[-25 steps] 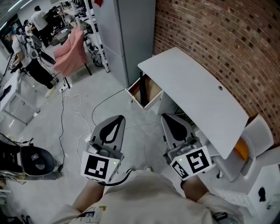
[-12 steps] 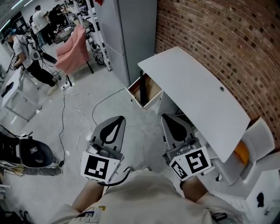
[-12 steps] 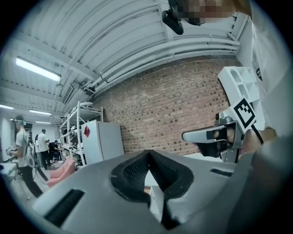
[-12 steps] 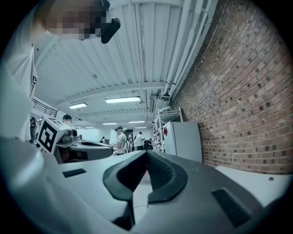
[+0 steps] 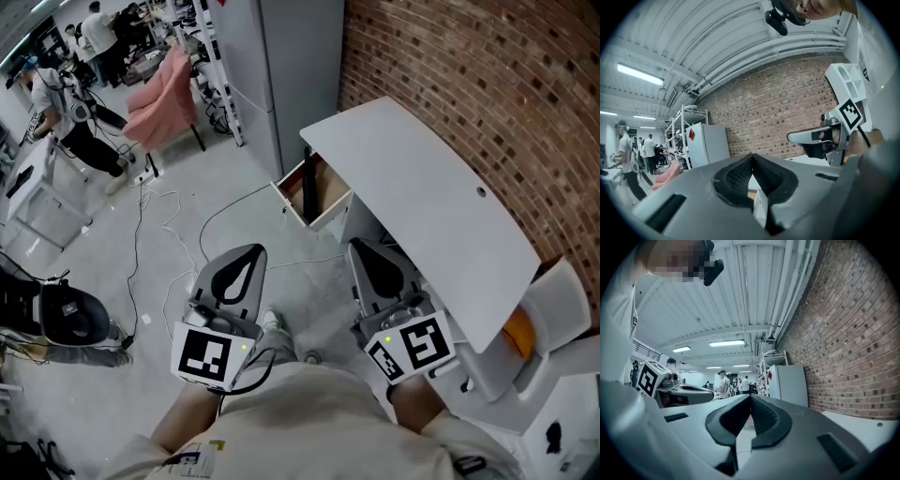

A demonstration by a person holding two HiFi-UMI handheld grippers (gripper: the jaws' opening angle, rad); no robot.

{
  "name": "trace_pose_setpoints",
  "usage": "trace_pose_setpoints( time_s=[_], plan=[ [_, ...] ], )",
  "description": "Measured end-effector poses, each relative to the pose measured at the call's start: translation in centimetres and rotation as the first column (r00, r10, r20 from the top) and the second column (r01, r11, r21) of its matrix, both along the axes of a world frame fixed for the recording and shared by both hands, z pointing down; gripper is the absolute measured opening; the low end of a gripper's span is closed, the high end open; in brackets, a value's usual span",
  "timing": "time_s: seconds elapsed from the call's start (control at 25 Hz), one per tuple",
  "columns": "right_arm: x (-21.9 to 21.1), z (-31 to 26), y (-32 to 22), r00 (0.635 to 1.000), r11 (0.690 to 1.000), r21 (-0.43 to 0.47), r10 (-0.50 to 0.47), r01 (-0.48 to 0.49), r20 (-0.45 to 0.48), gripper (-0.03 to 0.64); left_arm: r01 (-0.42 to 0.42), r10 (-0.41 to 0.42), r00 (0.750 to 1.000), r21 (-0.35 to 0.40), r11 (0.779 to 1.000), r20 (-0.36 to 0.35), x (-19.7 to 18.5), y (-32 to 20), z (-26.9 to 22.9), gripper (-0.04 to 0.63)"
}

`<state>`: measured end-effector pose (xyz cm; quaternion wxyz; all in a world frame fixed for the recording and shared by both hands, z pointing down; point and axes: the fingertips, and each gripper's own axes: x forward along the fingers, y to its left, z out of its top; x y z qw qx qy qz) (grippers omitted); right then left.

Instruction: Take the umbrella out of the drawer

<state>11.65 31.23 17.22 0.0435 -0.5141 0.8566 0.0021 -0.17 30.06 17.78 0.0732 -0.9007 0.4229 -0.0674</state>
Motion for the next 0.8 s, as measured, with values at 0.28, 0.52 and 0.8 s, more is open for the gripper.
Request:
trace_pose_setpoints(
  time_s=[0.28,0.52,0.8],
  plan=[
    [-0.8,0.6,-1.5,0.999,1.000,0.016,0.003,-0.002,-0.048,0.008,-0.004,0.004,1.000,0.005,1.000,-0.018,0.3,-1.6,1.4,0.008],
    [-1.5,0.8,-4.6,0.998,1.000,0.008,0.007,-0.007,-0.063,0.008,-0.015,0.015,1.000,-0.012,1.000,-0.028,-0.2,-4.4,2.0,0.008],
    [-2.3,2.1,-9.5,0.998,1.000,-0.020,0.021,-0.022,-0.060,0.008,-0.019,0.018,0.999,-0.035,0.999,-0.027,-1.3,-9.3,3.1,0.008]
  ],
)
